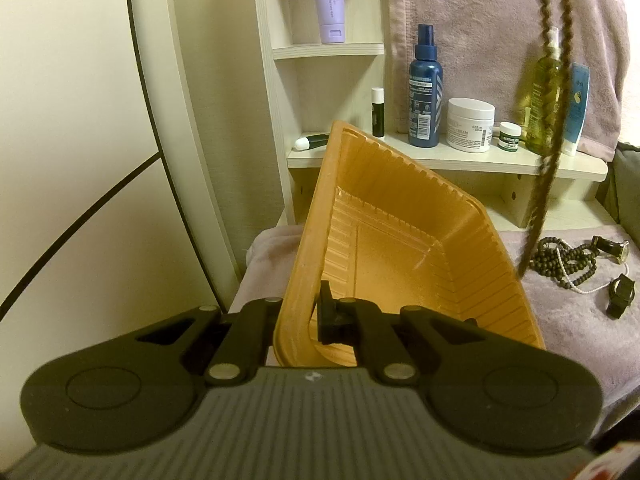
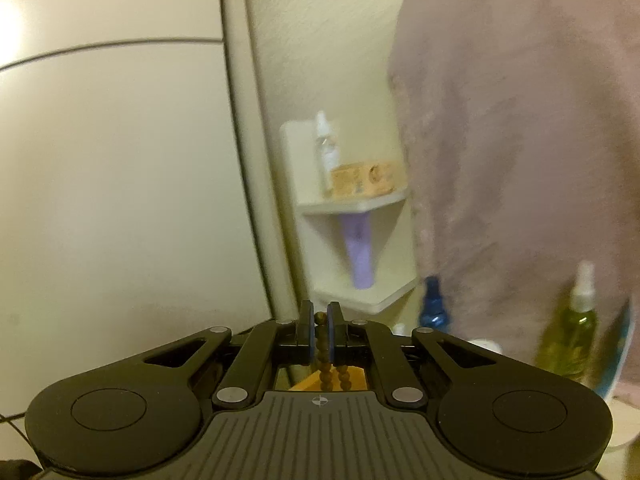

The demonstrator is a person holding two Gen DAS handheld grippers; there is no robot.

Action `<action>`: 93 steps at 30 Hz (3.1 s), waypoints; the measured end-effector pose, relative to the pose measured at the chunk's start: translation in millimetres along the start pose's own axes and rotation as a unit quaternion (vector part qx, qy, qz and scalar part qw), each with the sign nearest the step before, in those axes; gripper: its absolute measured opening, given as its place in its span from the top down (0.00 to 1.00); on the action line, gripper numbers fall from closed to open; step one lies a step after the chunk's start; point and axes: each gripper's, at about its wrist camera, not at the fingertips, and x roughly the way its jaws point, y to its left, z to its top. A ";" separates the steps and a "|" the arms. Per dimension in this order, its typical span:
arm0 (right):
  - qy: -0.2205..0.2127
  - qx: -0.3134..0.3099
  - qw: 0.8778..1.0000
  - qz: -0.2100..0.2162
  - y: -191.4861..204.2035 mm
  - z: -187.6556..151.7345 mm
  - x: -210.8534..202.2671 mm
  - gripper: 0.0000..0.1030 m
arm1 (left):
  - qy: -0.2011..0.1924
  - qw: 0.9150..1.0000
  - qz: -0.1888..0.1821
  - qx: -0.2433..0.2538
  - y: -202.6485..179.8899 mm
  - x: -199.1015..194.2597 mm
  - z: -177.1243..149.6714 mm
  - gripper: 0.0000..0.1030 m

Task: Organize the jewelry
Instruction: 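Lift the bead necklace, lower it into the tray, open the right gripper, then grasp the black leather band from the cloth with the right gripper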

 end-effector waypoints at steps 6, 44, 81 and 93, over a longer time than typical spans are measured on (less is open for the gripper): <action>0.058 0.020 0.998 0.005 0.3 -35.3 37.2 0.94 | 0.001 1.000 -0.001 -0.002 0.8 0.4 0.2 0.95; 0.198 0.157 0.918 -0.306 -110.9 -170.8 -65.1 0.49 | 0.002 1.000 0.002 0.000 0.7 0.8 -0.4 0.95; 0.219 0.136 0.924 -0.281 -140.5 -198.3 -55.4 0.46 | 0.004 1.000 0.004 0.005 1.2 2.3 -2.1 0.95; 0.215 0.111 0.926 -0.291 -128.7 -190.7 -56.1 0.62 | 0.004 1.000 0.003 0.003 1.2 2.3 -2.0 0.95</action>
